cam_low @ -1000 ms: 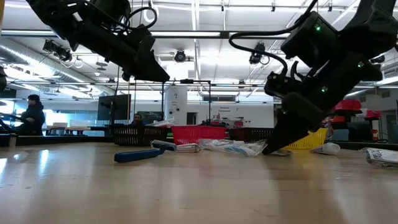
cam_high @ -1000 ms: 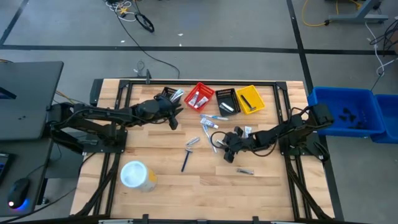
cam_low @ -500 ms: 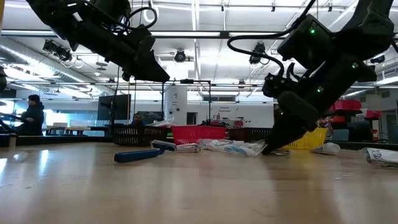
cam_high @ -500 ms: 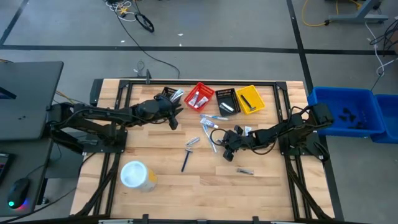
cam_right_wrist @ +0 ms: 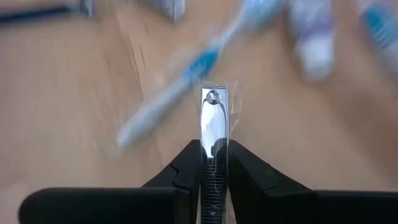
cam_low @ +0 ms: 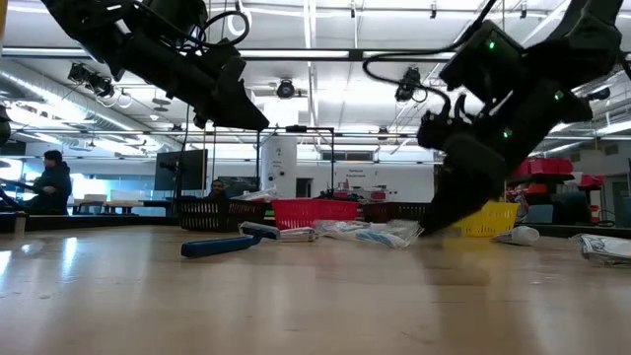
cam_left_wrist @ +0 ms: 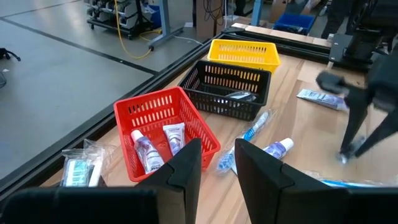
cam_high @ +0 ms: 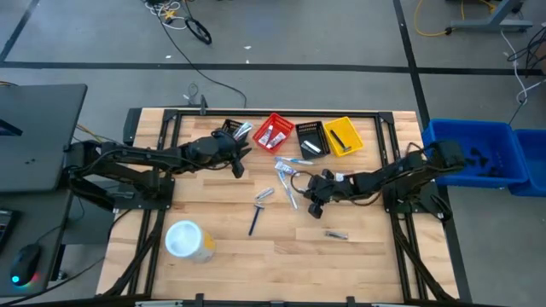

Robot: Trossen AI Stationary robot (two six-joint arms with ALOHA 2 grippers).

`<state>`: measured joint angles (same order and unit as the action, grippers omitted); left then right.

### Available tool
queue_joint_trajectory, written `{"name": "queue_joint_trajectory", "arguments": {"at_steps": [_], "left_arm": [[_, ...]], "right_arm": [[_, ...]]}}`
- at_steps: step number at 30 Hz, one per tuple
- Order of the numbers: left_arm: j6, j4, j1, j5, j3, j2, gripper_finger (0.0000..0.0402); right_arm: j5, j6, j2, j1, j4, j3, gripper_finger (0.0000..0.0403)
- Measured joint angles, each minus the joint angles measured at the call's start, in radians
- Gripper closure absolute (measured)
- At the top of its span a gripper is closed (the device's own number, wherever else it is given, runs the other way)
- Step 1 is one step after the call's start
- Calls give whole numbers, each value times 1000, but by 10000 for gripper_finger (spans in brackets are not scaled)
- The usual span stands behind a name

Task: Pick & Place Travel size toiletries
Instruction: Put the nail cutter into the right black bin

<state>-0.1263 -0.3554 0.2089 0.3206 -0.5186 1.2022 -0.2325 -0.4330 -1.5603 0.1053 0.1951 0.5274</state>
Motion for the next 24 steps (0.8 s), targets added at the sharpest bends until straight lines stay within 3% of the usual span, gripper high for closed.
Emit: {"name": "queue_joint_trajectory", "arguments": {"at_steps": [5,12,17,24], "left_arm": [[0,4,0,0,0,0,297],[-7,7,0,0,0,0,297],[-8,6,0,1,0,0,297],[-9,5,0,4,0,0,297]], "right_arm": [[-38,61,137,-77,-96,2,339],[-105,162,256,-241,-95,2,339],[-124,209,263,-397,-36,2,338],[1,272,176,-558,51,3,338]]}}
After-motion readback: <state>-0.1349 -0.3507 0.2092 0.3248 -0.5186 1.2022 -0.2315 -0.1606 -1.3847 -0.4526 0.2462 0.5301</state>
